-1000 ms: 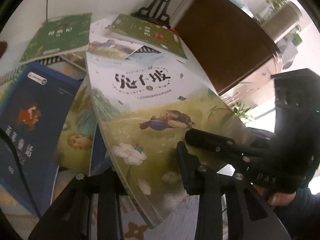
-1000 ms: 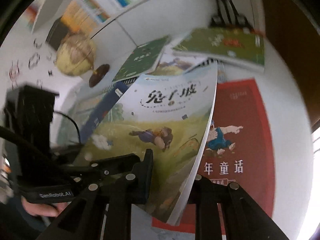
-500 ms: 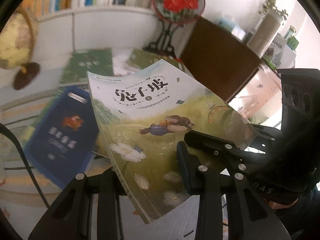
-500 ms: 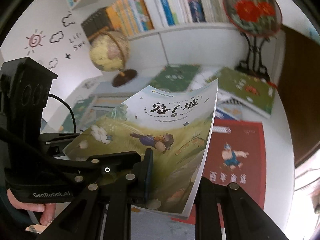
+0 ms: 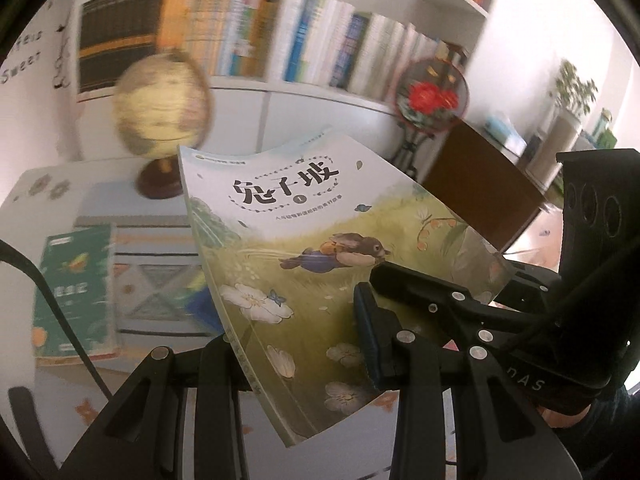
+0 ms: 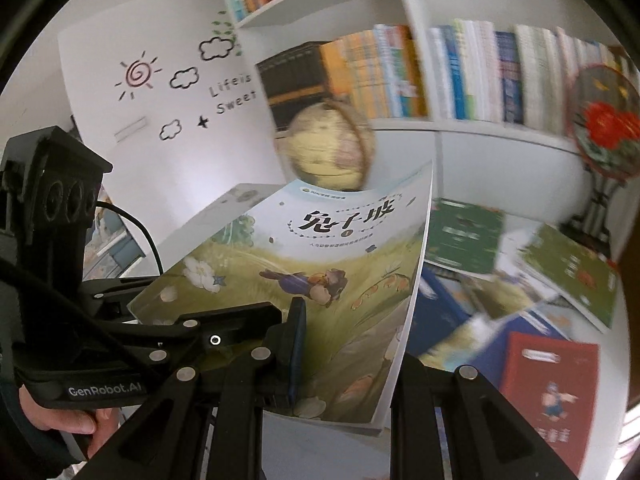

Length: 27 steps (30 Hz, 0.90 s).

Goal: Organize books

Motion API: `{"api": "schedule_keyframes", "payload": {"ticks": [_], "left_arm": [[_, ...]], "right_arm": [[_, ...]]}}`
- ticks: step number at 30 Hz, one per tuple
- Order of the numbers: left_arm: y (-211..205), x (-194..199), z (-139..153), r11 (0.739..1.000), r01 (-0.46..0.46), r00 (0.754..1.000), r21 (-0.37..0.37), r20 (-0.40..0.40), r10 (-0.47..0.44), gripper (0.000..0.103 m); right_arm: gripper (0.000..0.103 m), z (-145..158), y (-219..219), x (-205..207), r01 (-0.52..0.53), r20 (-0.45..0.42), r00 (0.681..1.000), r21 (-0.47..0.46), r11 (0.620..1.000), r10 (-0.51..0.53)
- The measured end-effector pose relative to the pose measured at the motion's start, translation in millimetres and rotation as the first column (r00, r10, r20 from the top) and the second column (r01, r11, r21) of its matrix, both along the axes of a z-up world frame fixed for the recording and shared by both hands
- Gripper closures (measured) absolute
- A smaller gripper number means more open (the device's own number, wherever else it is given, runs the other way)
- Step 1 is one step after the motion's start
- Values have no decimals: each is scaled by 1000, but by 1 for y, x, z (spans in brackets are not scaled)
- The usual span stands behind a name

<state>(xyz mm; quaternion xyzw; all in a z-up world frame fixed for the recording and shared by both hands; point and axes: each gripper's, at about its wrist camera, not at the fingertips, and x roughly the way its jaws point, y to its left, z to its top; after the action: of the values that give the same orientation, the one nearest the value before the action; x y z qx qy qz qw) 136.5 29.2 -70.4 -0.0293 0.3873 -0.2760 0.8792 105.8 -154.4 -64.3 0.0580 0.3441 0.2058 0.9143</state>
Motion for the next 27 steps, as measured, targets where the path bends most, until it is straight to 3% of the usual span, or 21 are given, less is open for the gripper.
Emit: {"api": "schedule_keyframes", "payload": {"ticks": [9, 13, 18, 27], "left_arm": [[145, 38, -18, 999, -53, 998, 0, -25, 53, 70], [185, 63, -29, 998, -57, 998, 24, -38, 58, 71], [216, 93, -47, 998, -51, 996, 33, -71, 53, 71], [240, 137, -93, 997, -55, 990, 45, -124, 61, 70]], "right_arm": [[84, -13, 145, 42, -40, -33, 999, 10, 999, 40], [84, -28, 199, 71, -56, -52, 997, 12, 998, 56], [84, -46, 239, 105, -58, -94, 994, 18, 998, 59], [83, -89, 273, 156, -44, -187, 982, -20, 999, 40]]}}
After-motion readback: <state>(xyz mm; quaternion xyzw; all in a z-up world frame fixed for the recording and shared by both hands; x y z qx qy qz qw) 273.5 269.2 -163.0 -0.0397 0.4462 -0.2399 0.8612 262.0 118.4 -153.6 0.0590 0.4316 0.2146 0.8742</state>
